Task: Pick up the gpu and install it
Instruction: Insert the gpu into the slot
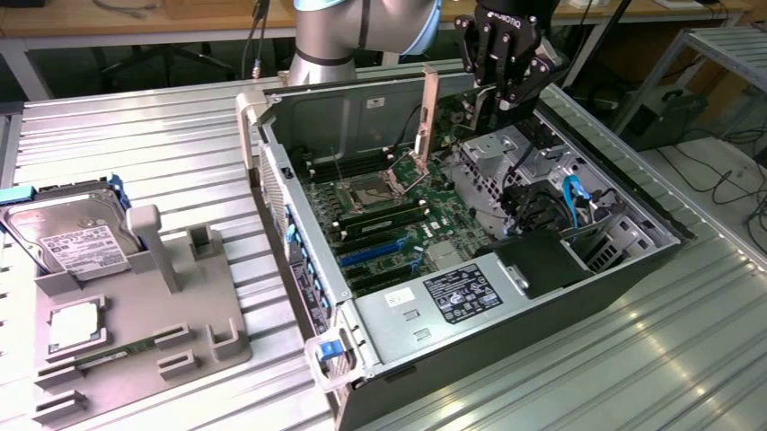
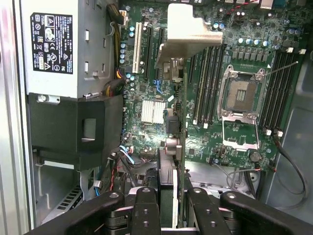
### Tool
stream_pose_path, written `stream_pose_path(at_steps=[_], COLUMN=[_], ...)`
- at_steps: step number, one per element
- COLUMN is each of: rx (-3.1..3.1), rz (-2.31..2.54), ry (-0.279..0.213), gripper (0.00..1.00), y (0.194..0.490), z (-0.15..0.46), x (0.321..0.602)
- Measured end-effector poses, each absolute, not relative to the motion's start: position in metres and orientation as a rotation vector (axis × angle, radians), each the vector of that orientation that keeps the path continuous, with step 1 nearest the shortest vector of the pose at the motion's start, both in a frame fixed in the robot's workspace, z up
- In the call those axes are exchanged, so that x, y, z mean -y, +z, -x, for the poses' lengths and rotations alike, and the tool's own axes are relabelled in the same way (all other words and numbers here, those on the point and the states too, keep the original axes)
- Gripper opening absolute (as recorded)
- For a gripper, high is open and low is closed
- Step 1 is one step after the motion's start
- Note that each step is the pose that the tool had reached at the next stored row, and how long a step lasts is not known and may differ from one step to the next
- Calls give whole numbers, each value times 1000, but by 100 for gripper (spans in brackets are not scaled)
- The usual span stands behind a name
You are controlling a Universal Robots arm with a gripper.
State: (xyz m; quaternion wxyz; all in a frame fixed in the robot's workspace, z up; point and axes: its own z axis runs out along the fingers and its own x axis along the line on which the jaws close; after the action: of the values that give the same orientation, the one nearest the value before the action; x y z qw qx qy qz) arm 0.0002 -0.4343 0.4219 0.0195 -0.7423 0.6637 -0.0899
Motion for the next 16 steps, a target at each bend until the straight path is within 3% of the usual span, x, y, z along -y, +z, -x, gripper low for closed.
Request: stream_pose_path(at_steps=[7, 16], rx=[-2038, -2172], rz=[2263, 2143], ry=[-205, -210], gripper=[28, 28], y=[421, 407], z=[0, 0], x=[434, 434])
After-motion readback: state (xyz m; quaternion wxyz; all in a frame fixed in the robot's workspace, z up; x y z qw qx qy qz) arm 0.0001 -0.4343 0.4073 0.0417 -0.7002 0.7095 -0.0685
